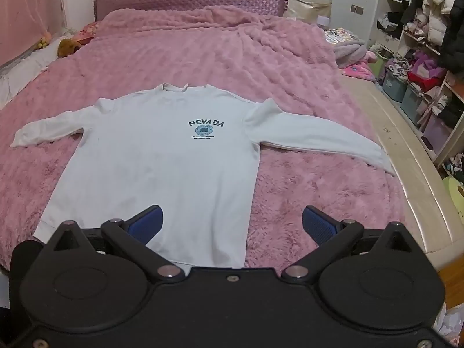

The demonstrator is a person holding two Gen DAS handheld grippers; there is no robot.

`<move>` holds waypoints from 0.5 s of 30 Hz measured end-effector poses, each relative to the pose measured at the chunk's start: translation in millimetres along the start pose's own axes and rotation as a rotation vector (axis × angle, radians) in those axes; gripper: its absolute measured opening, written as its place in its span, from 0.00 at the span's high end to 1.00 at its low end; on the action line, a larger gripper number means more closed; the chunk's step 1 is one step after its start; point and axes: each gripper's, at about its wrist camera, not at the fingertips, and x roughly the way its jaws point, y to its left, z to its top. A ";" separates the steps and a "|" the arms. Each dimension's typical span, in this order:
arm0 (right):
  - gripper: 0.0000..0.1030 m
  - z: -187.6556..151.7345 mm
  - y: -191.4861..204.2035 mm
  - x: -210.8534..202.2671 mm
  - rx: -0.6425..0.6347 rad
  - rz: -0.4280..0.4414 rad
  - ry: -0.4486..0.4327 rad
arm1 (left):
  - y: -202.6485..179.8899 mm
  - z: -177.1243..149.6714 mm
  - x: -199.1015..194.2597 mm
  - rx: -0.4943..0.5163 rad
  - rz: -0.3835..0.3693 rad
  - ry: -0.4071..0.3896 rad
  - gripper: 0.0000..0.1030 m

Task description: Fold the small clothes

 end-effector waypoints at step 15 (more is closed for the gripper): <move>0.03 0.3 2.0 1.4 0.026 0.016 -0.001 | 1.9 -1.7 -1.5 0.016 0.001 -0.002 0.12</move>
